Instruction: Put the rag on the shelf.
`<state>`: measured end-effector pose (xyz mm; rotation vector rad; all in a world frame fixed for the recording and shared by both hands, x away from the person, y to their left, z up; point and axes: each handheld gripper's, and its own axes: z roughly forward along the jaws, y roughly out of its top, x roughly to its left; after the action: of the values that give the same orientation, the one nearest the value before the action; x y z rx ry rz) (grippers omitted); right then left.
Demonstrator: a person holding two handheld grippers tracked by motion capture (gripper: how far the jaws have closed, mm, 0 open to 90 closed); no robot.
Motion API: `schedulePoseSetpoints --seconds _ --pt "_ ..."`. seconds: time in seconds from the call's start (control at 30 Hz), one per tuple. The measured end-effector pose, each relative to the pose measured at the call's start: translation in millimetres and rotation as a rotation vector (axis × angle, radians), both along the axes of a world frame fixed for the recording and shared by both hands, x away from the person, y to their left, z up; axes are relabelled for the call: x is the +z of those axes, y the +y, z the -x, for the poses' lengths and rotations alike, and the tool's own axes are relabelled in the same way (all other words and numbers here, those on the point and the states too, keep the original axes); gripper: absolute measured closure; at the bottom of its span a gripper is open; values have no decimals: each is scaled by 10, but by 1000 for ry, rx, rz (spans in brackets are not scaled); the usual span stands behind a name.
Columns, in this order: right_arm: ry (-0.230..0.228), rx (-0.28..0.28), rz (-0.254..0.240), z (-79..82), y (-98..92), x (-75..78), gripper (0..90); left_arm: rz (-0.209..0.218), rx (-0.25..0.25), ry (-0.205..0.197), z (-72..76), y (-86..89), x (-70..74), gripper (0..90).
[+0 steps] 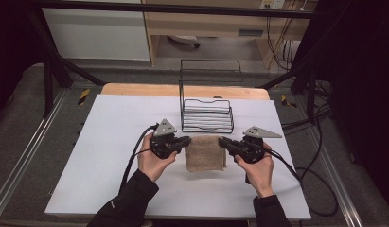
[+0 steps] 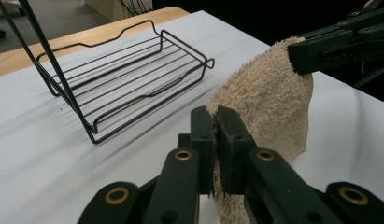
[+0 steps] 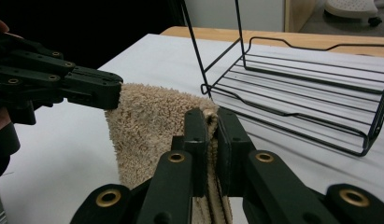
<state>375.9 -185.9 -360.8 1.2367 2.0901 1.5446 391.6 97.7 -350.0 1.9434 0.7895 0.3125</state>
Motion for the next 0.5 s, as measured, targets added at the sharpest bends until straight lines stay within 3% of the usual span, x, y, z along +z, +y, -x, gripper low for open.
schedulePoseSetpoints --seconds 0.5 --pt "-56 -16 -21 -9 1 196 839 35 11 -47 -19 12 200 855"
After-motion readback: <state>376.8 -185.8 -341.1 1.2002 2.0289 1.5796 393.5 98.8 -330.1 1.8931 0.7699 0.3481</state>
